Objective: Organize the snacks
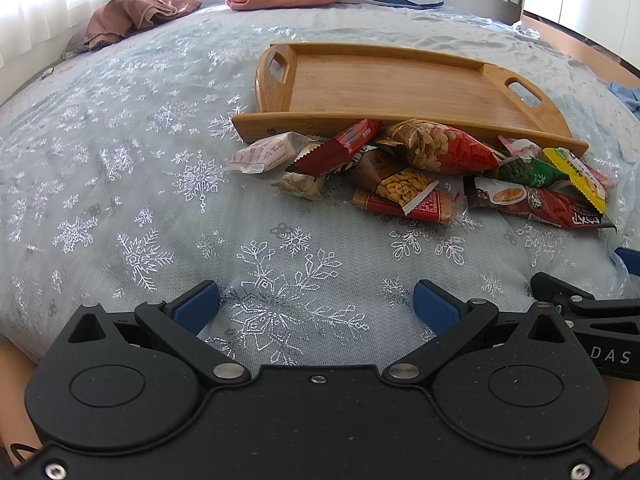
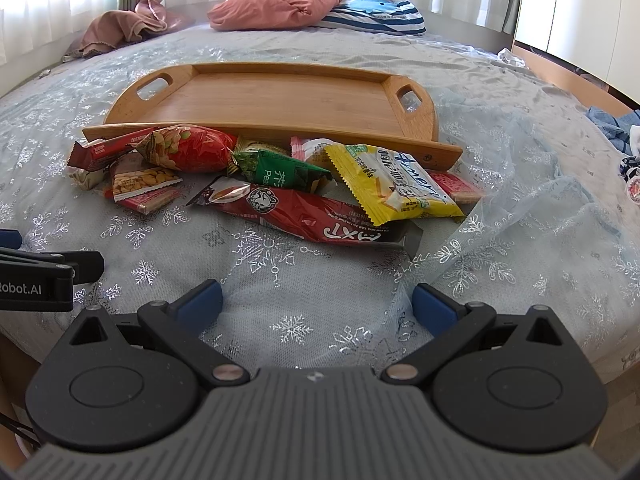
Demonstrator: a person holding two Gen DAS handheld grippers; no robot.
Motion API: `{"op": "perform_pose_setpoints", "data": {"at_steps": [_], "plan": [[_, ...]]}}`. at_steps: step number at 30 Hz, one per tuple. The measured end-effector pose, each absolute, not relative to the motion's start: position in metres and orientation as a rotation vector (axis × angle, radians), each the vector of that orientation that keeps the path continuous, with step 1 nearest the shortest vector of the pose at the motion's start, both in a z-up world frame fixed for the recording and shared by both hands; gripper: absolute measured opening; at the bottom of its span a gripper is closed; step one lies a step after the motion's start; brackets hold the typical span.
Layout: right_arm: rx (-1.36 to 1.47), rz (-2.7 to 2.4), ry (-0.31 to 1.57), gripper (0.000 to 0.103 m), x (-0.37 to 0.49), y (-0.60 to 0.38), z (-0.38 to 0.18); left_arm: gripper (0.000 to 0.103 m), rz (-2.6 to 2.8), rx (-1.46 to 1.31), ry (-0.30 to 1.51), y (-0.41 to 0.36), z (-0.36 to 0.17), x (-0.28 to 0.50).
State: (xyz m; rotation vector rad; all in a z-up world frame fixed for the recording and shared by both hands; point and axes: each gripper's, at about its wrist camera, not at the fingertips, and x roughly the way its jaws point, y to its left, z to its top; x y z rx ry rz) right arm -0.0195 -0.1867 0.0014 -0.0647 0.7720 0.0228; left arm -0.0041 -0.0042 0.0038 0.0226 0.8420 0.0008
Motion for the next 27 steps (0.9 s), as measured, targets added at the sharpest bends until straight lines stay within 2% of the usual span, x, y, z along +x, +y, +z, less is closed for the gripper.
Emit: {"op": "perform_pose_setpoints", "data": {"at_steps": [27], "plan": [[-0.111,0.083,0.715,0.103,-0.025,-0.189,-0.001,0.103,-0.021,0.037,0.844,-0.003,0.007,-0.002]]}}
